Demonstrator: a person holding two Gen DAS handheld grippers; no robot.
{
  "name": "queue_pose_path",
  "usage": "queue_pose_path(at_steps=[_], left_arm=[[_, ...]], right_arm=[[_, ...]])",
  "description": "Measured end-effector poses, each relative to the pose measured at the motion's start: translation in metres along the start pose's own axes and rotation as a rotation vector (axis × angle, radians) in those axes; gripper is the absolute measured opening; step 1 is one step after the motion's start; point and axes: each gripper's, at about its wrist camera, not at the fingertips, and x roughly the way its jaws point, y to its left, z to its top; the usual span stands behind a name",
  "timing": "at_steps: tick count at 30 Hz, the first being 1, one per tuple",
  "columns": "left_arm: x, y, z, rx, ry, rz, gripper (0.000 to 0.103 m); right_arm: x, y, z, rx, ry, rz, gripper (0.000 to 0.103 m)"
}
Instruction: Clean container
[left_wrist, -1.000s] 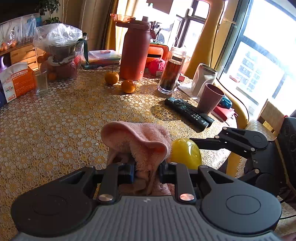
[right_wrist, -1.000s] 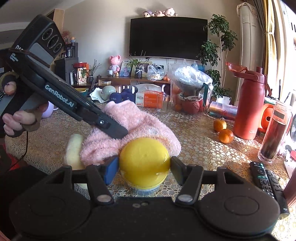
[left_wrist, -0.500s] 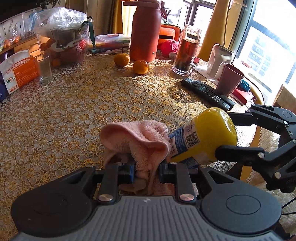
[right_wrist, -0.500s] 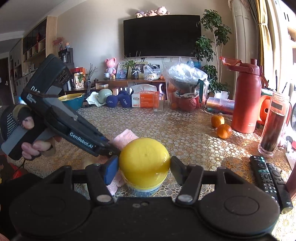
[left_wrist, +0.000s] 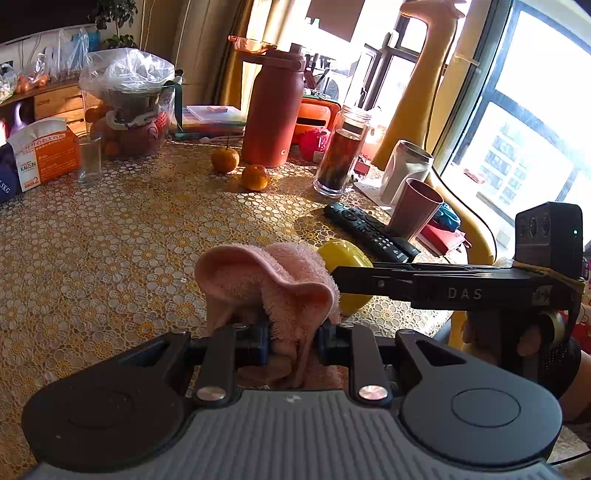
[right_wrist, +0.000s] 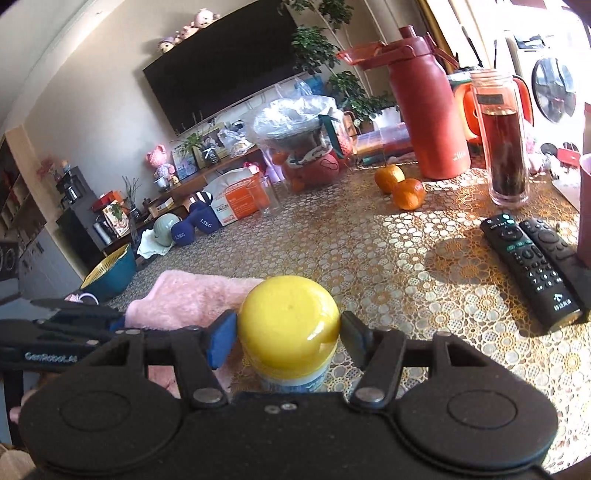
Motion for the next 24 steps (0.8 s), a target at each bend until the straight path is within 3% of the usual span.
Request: queue_pose_path(at_steps=[5,7,13,24], left_arm=[[0.022,-0.011,-0.005,0.003,0.032,0.017,0.022],[0.032,-0.011,-0.007,0.024,0.038,0.057,0.022],[0.052,0.013,-0.007,-0.014,0.08,0.115,0.023],[0.053,0.028,-0.004,-0.012,0.093,0.142,0.023]], right_arm=[[0.001,-0.001,-0.001,0.053,-0.001,-0.018,0.06],[0.001,0.0,-0.001,0.057,-0.002,-0.027,0.06],[0.001,-0.001,-0.001,0.051,-0.005,-0.034,0.06],[0.0,0.004,-0.003,-0.016,-0.01,-0.031,0.06]])
